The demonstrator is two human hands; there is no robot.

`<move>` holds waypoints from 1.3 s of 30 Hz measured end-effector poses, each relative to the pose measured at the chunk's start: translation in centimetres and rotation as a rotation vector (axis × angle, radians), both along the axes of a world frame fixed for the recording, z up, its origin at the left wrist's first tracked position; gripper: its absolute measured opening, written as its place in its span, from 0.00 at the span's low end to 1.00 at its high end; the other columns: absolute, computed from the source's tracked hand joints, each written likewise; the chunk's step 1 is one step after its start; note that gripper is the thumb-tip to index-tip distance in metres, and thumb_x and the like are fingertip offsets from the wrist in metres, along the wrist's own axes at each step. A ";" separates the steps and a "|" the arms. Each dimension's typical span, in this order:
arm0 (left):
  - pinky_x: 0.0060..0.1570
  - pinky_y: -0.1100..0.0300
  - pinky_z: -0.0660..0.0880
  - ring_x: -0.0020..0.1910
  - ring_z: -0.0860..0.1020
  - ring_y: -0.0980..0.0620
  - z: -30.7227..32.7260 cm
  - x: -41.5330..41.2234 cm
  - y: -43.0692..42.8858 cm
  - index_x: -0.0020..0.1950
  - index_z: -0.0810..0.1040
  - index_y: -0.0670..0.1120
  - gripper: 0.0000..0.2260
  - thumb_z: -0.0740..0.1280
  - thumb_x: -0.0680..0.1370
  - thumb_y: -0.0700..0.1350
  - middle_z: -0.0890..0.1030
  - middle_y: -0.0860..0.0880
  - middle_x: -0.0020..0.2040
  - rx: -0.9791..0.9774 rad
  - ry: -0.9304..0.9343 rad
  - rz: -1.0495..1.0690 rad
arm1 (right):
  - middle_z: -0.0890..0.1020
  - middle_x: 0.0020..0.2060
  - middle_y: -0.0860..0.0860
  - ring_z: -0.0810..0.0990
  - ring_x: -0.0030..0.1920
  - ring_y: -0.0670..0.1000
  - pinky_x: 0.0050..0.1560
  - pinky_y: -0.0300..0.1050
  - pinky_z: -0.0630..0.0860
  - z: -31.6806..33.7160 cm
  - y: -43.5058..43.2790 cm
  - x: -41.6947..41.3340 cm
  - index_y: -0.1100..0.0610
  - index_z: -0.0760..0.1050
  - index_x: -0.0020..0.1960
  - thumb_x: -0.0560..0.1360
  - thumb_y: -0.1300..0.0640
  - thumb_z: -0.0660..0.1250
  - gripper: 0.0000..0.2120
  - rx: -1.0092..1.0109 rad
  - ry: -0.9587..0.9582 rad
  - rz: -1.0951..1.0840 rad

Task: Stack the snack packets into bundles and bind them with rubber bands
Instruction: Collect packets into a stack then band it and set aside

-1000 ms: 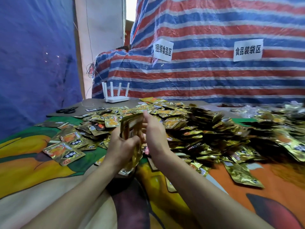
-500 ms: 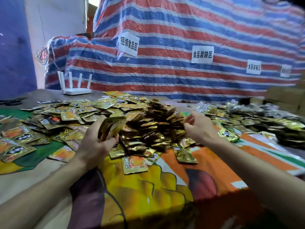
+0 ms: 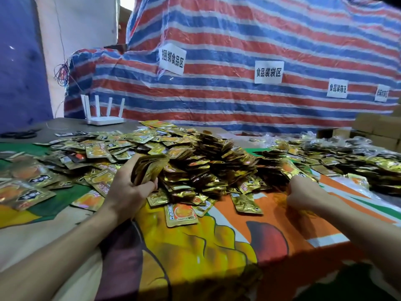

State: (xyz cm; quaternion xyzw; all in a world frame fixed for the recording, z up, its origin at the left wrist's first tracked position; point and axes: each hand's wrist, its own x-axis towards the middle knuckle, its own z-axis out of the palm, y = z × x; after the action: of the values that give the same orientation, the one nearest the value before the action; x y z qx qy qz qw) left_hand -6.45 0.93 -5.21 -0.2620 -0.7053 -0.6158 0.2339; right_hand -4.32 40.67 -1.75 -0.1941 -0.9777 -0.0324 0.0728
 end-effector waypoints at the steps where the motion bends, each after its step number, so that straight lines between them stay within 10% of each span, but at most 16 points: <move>1: 0.38 0.54 0.77 0.37 0.79 0.42 0.0 -0.1 -0.1 0.45 0.76 0.42 0.09 0.69 0.66 0.38 0.80 0.43 0.36 0.005 -0.005 -0.004 | 0.72 0.31 0.52 0.70 0.29 0.50 0.23 0.40 0.62 0.0 0.0 -0.1 0.57 0.66 0.35 0.72 0.64 0.65 0.10 0.002 -0.020 -0.003; 18: 0.39 0.65 0.76 0.37 0.80 0.52 -0.2 -1.2 -1.2 0.48 0.77 0.35 0.16 0.71 0.62 0.39 0.82 0.47 0.37 -0.021 -0.184 -0.042 | 0.68 0.25 0.55 0.67 0.27 0.53 0.25 0.42 0.60 1.3 0.4 0.1 0.59 0.64 0.28 0.69 0.66 0.69 0.17 -0.018 0.164 -0.016; 22: 0.49 0.46 0.79 0.41 0.82 0.41 -0.1 -1.5 -1.4 0.45 0.79 0.35 0.08 0.70 0.67 0.35 0.81 0.41 0.38 0.084 -0.284 -0.033 | 0.76 0.24 0.56 0.74 0.27 0.55 0.27 0.41 0.68 2.9 -0.8 0.1 0.65 0.79 0.32 0.69 0.64 0.72 0.09 -0.036 0.348 0.092; 33: 0.48 0.46 0.82 0.42 0.84 0.43 1.7 -1.8 -4.3 0.62 0.78 0.38 0.22 0.63 0.68 0.35 0.84 0.42 0.44 0.636 -0.594 -0.363 | 0.86 0.35 0.47 0.81 0.34 0.38 0.29 0.30 0.73 4.8 -20.3 -1.8 0.50 0.84 0.42 0.75 0.56 0.75 0.03 -0.990 0.384 0.795; 39: 0.47 0.46 0.81 0.40 0.84 0.41 1.6 -2.4 -6.1 0.51 0.85 0.38 0.15 0.66 0.67 0.38 0.85 0.38 0.46 0.587 -0.679 -0.309 | 0.85 0.35 0.51 0.78 0.33 0.47 0.29 0.39 0.73 2.6 -29.7 -4.6 0.54 0.86 0.40 0.72 0.57 0.77 0.03 -1.320 0.290 0.894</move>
State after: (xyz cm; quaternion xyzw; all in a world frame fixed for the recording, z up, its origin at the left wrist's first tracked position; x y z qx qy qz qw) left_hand -8.84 -5.19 -3.66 -0.0705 -0.4909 -0.8674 -0.0404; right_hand -8.96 10.94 0.85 0.2099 -0.7612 0.6089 0.0754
